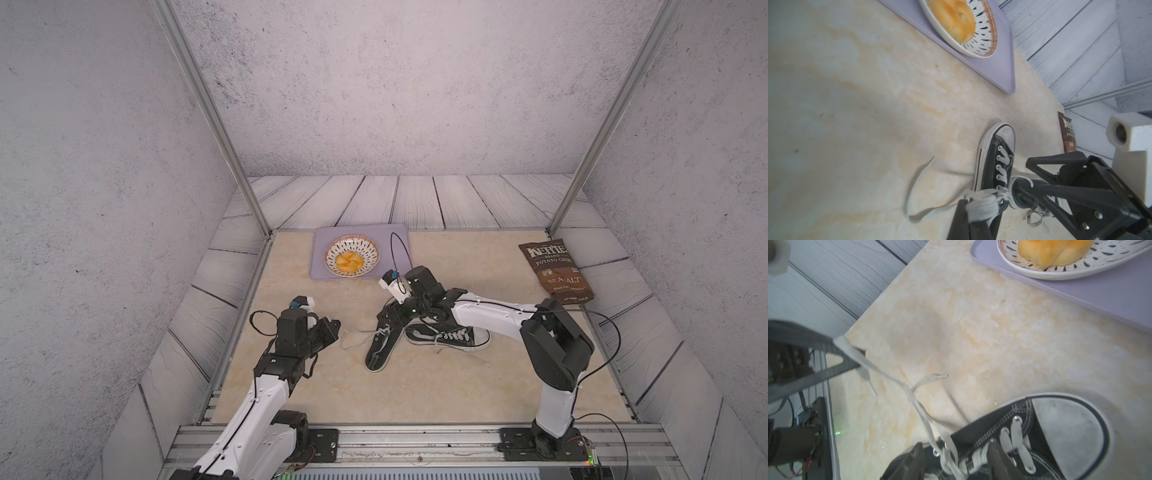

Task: Tie the shoes
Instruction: Tie the shoelace on the shoe.

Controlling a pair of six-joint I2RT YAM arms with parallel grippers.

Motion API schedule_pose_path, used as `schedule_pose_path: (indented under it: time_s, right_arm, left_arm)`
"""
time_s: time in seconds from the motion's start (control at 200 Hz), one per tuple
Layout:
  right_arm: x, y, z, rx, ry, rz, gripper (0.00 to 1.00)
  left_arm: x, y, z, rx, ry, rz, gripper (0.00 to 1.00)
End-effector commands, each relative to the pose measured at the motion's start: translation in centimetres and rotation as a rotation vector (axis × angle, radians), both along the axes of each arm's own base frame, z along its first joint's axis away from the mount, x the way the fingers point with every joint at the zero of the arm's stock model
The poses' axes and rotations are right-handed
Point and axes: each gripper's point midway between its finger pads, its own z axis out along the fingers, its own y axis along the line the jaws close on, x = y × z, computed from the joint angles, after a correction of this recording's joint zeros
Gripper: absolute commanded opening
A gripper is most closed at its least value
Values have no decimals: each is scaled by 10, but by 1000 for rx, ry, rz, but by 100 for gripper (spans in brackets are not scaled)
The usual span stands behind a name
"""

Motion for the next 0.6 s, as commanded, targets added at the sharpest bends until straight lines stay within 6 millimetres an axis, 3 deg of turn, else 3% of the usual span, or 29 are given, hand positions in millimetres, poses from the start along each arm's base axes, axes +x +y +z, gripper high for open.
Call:
schedule_pose_path:
  time_s: [0.0, 0.09, 0.255, 0.596]
  right_arm:
    - [4, 19, -15, -32, 71, -76, 44]
    - [3, 36, -24, -78, 94, -109, 44]
    - [-1, 43, -47, -264, 67, -210, 44]
    - [-36, 74, -74, -425, 68, -187, 51]
  left_arm:
    - [-42, 20, -49, 52, 238, 97, 0]
    - [-58, 20, -62, 34, 303, 116, 0]
    - [-74, 22, -80, -6, 391, 169, 0]
    - [-97, 23, -97, -5, 533, 186, 0]
